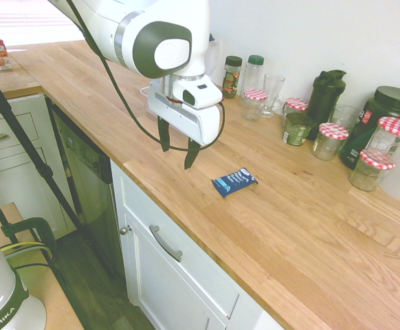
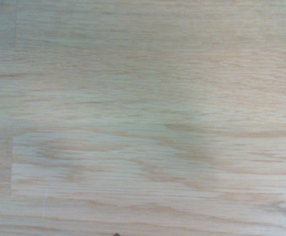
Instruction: Put the protein bar into the container
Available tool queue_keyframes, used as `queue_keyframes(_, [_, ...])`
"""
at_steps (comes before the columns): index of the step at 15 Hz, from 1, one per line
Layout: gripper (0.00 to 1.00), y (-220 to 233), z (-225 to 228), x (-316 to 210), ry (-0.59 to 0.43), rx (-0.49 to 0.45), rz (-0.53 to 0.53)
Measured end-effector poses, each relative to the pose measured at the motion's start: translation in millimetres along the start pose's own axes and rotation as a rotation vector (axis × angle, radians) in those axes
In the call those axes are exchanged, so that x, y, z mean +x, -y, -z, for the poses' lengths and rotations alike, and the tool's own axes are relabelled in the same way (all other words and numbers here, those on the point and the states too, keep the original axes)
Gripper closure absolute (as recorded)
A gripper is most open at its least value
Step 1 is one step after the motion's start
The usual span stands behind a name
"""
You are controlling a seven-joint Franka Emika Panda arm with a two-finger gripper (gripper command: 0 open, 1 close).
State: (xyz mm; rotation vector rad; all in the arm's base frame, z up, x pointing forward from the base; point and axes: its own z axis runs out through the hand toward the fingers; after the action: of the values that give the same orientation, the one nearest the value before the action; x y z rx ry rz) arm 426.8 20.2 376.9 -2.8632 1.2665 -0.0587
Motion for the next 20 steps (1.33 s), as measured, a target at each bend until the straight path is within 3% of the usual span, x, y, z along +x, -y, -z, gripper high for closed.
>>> queue_keyframes(6, [0.00,-3.7,2.5,8.2,-0.003,0.007,-0.024])
queue_keyframes(10, [0.00,-12.0,2.6,35.3,0.000,0.014,-0.081])
queue_keyframes(20, [0.00,16.1,-3.1,114.5,-0.036,0.036,-0.152])
